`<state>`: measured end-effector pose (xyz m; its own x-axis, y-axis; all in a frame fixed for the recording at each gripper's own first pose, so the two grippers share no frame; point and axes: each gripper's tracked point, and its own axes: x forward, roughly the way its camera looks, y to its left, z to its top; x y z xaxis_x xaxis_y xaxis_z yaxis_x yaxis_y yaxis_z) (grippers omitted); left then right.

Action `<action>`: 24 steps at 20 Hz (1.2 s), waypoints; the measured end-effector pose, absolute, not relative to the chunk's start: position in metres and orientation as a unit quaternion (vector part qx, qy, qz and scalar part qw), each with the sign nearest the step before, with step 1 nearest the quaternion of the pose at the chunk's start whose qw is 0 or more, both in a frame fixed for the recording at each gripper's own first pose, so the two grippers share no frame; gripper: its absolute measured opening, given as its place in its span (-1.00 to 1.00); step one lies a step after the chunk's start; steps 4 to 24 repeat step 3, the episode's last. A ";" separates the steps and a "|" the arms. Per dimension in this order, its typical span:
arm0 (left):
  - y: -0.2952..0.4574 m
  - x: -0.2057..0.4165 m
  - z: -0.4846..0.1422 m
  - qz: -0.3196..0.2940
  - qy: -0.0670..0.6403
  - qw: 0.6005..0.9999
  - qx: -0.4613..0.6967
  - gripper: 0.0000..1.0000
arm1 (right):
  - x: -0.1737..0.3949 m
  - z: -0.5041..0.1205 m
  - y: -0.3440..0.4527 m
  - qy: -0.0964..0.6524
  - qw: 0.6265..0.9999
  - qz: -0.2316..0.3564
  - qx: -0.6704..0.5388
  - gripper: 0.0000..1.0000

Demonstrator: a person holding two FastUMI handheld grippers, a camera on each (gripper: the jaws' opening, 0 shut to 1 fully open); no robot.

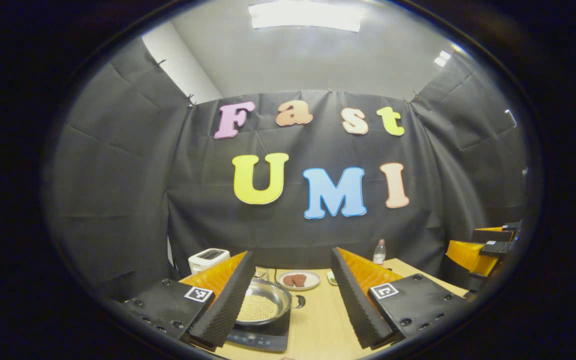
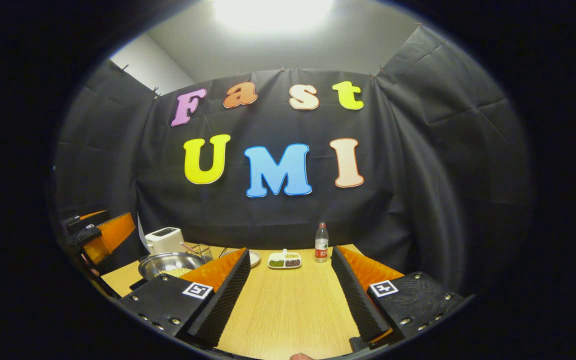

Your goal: First push the handle of the pot to place it horizontally, then grasp the pot with both hands and set it on the induction cooktop.

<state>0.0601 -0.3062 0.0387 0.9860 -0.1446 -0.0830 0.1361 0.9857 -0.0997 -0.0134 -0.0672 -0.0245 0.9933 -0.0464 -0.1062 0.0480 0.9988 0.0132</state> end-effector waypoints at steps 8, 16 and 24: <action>-0.301 0.059 0.043 -0.062 0.041 0.996 -0.046 1.00 | -0.014 -0.020 -0.064 0.050 0.998 -0.022 0.008 0.96; -0.301 0.059 0.043 -0.062 0.041 0.996 -0.046 1.00 | -0.014 -0.020 -0.064 0.050 0.998 -0.022 0.008 0.96; -0.301 0.059 0.043 -0.062 0.041 0.996 -0.046 1.00 | -0.014 -0.020 -0.064 0.050 0.998 -0.022 0.008 0.96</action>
